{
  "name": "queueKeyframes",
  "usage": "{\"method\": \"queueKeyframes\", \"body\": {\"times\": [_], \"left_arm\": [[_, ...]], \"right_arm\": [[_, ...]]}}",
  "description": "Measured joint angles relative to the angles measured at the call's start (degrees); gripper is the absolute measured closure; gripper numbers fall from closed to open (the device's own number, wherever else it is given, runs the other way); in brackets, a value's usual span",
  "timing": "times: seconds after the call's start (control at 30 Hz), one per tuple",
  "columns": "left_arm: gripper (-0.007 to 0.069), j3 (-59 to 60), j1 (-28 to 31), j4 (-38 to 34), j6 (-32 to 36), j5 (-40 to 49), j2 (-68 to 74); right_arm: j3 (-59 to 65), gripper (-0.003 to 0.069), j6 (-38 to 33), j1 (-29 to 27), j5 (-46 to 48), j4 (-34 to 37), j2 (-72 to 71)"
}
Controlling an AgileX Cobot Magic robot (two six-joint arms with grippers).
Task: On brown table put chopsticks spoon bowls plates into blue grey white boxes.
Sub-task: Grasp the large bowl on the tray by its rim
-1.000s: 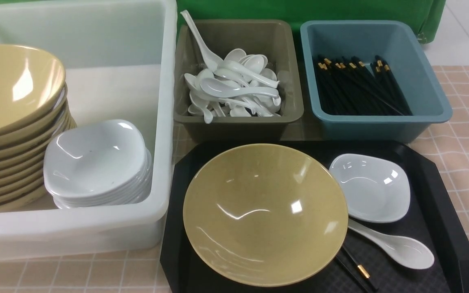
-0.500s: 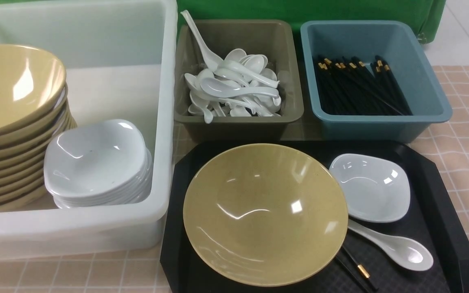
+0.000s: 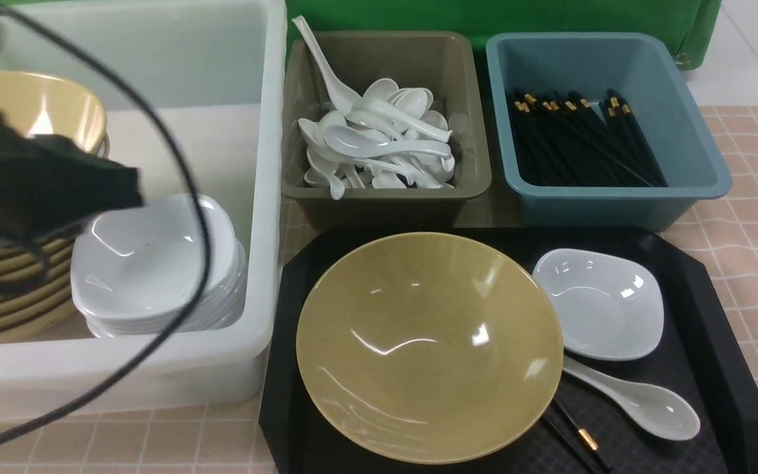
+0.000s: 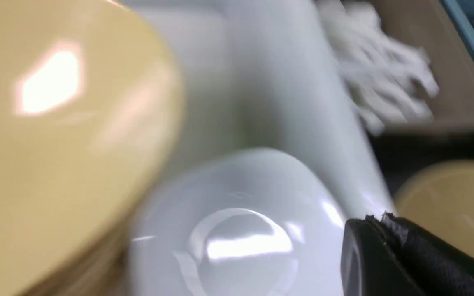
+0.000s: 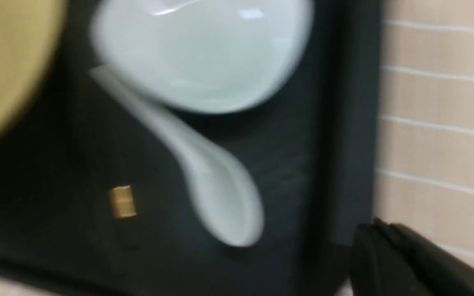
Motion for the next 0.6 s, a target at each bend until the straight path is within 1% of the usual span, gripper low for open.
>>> {"method": "queueKeyframes", "body": {"times": [0.03, 0.13, 0.2, 0.3, 0.33, 0.4, 0.43, 0.53, 0.6], "left_arm": [[0.0617, -2.21, -1.71, -1.79, 1.88, 1.53, 1.98], [0.0617, -10.0, -7.34, -9.93, 8.64, 7.52, 9.55], [0.0615, -14.0, -9.91, -11.62, 12.12, 10.17, 13.85], [0.0607, -20.02, -12.09, -11.09, 14.43, 13.61, 20.65], [0.06, -20.44, -12.34, -10.93, 14.63, 13.84, 21.14], [0.0508, -26.4, -13.72, -6.9, 15.34, 16.86, 28.27], [0.0499, -26.4, -13.8, -6.51, 15.34, 17.01, 28.27], [0.0335, -31.23, -14.36, -0.56, 15.94, 18.8, 35.84], [0.0251, -33.05, -14.36, 1.96, 15.93, 19.13, 39.07]], "right_arm": [[0.0, 0.0619, -1.79, 0.73, -0.79, 1.72, 1.05], [-0.06, 0.0619, -4.1, 3.23, -2.24, 4.96, 4.57], [-0.06, 0.0619, -4.76, 4.55, -2.75, 6.1, 5.66], [-0.06, 0.0618, -5.21, 6.89, -2.87, 6.93, 5.93], [-0.06, 0.0618, -5.28, 7.07, -2.87, 6.96, 5.93], [-0.06, 0.0618, -6.63, 9.68, -2.87, 7.16, 5.93], [-0.06, 0.0618, -6.63, 10.04, -2.87, 7.16, 5.93], [-0.08, 0.0616, -7.2, 12.41, -2.87, 7.26, 5.93], [-0.08, 0.0615, -7.55, 13.21, -2.87, 7.33, 5.93]]}}
